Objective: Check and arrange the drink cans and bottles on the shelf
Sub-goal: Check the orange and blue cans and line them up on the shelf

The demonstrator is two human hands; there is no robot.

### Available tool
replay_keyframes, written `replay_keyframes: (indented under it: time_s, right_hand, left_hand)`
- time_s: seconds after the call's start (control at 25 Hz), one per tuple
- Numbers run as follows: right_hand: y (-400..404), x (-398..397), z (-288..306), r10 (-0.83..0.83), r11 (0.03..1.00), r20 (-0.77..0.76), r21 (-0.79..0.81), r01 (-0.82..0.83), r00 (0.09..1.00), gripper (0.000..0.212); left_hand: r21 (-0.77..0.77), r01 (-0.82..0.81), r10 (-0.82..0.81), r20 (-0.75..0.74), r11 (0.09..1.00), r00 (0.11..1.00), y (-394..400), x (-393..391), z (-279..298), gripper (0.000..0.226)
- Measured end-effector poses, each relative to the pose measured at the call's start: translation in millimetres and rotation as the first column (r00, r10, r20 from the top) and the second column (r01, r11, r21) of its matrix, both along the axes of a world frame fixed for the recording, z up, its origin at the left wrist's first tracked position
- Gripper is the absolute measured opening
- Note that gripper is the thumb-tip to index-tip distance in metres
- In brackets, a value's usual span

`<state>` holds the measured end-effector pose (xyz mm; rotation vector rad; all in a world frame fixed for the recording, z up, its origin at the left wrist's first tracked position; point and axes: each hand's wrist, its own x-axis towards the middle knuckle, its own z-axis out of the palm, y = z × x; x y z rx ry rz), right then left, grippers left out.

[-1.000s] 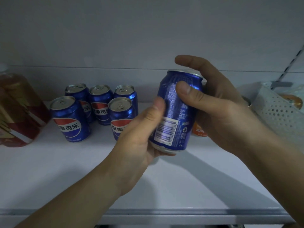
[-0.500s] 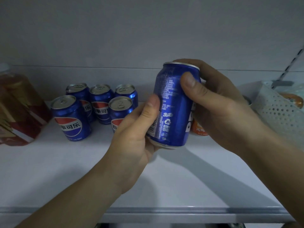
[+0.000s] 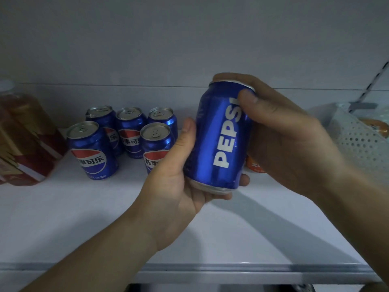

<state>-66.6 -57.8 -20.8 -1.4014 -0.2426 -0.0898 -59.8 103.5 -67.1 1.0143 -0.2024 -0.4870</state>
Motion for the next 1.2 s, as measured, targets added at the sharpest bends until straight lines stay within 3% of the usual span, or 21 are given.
replay_keyframes:
  time_s: [0.28, 0.52, 0.6, 0.68, 0.8, 0.88, 1.0, 1.08, 1.2]
  right_hand:
    - [-1, 0, -2, -0.038, 0.996, 0.054, -0.08, 0.042, 0.998, 0.039]
    - [-6, 1, -2, 0.056, 0.998, -0.011, -0.005, -0.056, 0.998, 0.041]
    - [-11, 3, -3, -0.001, 0.997, 0.033, -0.074, 0.003, 0.999, 0.039]
    - [-14, 3, -3, -0.04, 0.988, 0.072, -0.146, 0.05, 0.997, 0.04]
    - [-17, 2, -1, 0.012, 0.995, 0.033, -0.1, -0.009, 0.999, 0.041]
    - [-18, 2, -1, -0.009, 0.995, 0.043, -0.101, 0.013, 0.999, 0.036]
    - [-20, 3, -2, -0.072, 0.987, 0.071, -0.141, 0.082, 0.995, 0.033]
    - [-20, 3, 0, -0.034, 0.991, 0.04, -0.129, 0.039, 0.999, 0.034]
    - [-20, 2, 2, -0.008, 0.993, 0.023, -0.12, 0.011, 1.0, 0.035]
  left_hand:
    - [-0.053, 0.063, -0.056, 0.125, 0.997, 0.991, -1, 1, -2, 0.042]
    - [0.072, -0.026, 0.022, 0.057, 0.997, 0.998, -8, 9, 0, 0.055]
    - [0.08, -0.087, 0.081, 0.076, 0.993, 0.994, -10, 13, -3, 0.039]
    - [0.027, -0.044, 0.041, 0.099, 0.999, 0.994, -12, 7, -6, 0.036]
    - [0.004, -0.02, 0.02, 0.098, 1.0, 0.995, -12, -2, -9, 0.049]
    - [0.077, -0.041, 0.037, 0.05, 0.996, 0.998, -17, 3, -4, 0.062]
    - [0.08, -0.056, 0.048, 0.101, 0.995, 0.994, -18, 6, -6, 0.05]
    - [0.056, -0.08, 0.077, 0.055, 0.995, 0.996, -14, -2, -6, 0.052]
    - [0.092, 0.033, -0.032, -0.014, 0.995, 0.999, -12, -8, -1, 0.071]
